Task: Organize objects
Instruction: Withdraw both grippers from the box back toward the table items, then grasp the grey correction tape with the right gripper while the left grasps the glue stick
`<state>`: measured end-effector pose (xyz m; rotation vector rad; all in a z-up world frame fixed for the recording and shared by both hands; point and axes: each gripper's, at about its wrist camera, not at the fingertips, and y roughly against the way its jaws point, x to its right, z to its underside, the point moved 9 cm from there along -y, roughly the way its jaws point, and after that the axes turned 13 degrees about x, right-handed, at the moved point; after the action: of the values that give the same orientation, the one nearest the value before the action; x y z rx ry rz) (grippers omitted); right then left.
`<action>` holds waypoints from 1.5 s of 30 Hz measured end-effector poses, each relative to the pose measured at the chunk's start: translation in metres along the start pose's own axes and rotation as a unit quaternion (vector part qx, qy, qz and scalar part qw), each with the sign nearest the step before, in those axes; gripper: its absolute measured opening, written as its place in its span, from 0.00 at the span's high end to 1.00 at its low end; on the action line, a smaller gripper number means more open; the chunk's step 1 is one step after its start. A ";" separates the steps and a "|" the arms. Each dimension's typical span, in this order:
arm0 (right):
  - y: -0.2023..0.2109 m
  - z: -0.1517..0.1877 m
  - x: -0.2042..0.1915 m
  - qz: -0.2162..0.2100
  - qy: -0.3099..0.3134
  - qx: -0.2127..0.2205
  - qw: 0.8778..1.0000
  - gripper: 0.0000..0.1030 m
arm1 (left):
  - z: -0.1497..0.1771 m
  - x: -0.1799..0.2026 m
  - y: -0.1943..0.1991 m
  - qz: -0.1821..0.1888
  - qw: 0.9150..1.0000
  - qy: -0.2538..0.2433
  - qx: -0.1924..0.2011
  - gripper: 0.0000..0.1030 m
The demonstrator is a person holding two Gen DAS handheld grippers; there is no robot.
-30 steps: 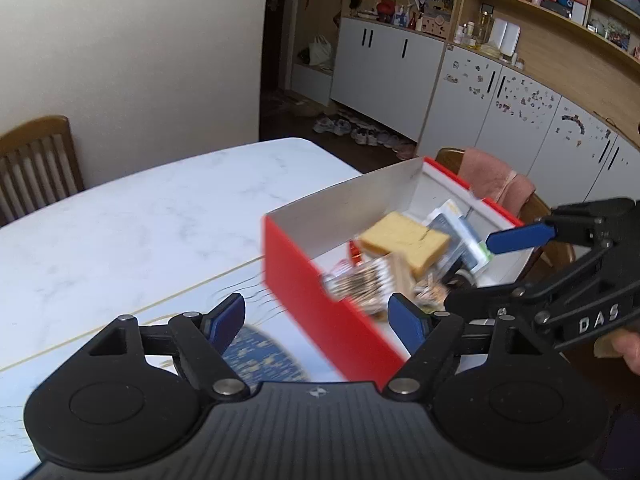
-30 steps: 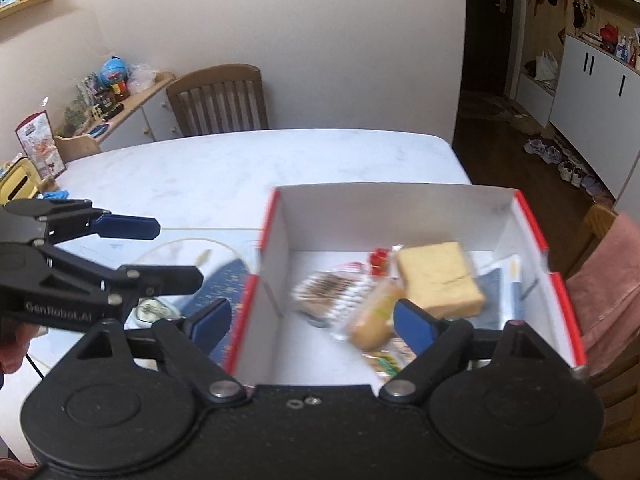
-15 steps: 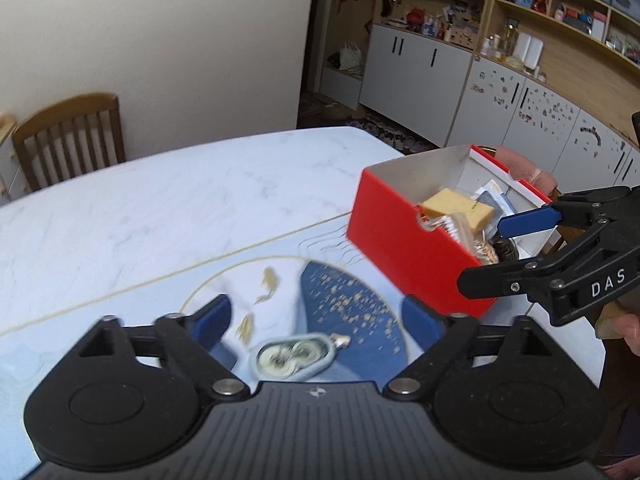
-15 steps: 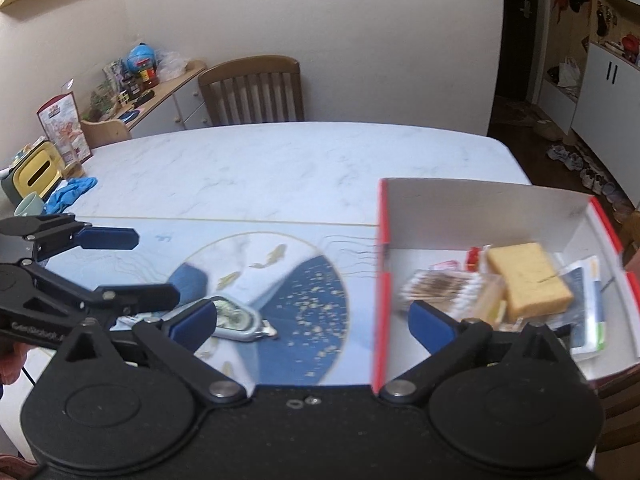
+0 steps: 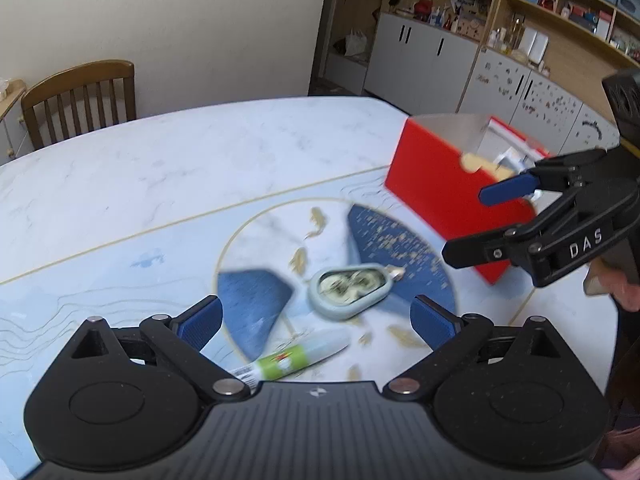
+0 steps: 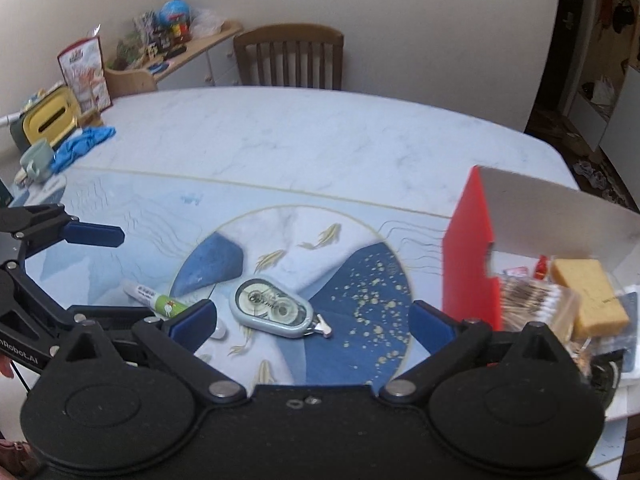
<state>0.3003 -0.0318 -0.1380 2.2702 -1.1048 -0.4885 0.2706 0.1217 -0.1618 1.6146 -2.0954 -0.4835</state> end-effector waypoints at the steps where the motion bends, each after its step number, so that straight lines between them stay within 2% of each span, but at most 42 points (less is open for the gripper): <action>1: -0.004 0.002 -0.001 -0.001 0.000 -0.004 1.000 0.01 | 0.004 -0.003 -0.001 0.000 1.000 -0.003 -0.003 0.02; 5: -0.019 0.009 -0.005 -0.001 0.005 -0.019 1.000 0.03 | 0.019 -0.012 -0.006 0.004 1.000 -0.013 -0.016 0.02; 9: -0.035 0.014 -0.008 -0.003 0.016 -0.032 0.999 0.05 | 0.034 -0.024 -0.014 -0.007 0.999 -0.004 -0.042 0.02; 15: -0.057 0.024 -0.009 -0.005 0.035 -0.047 0.998 0.07 | 0.044 -0.038 -0.020 -0.007 0.999 -0.008 -0.044 0.02; 26: -0.081 0.038 -0.015 -0.027 0.094 -0.067 0.993 0.13 | 0.056 -0.035 -0.032 0.046 0.994 -0.088 -0.051 0.02; 33: -0.092 0.039 -0.023 -0.048 0.124 -0.073 0.988 0.19 | 0.057 -0.034 -0.035 0.055 0.987 -0.146 -0.041 0.04; 36: -0.096 0.037 -0.025 -0.058 0.124 -0.073 0.988 0.23 | 0.059 -0.034 -0.037 0.065 0.984 -0.158 -0.048 0.13; 37: -0.097 0.036 -0.025 -0.059 0.121 -0.073 0.988 0.25 | 0.061 -0.033 -0.038 0.067 0.983 -0.162 -0.050 0.20; 45: -0.103 0.029 -0.029 -0.066 0.100 -0.064 0.991 0.36 | 0.056 -0.026 -0.040 0.087 0.982 -0.161 -0.049 0.52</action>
<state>0.3288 0.0338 -0.2228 2.2335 -0.8057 -0.3631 0.2780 0.1368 -0.2333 1.3545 -2.3777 -0.8202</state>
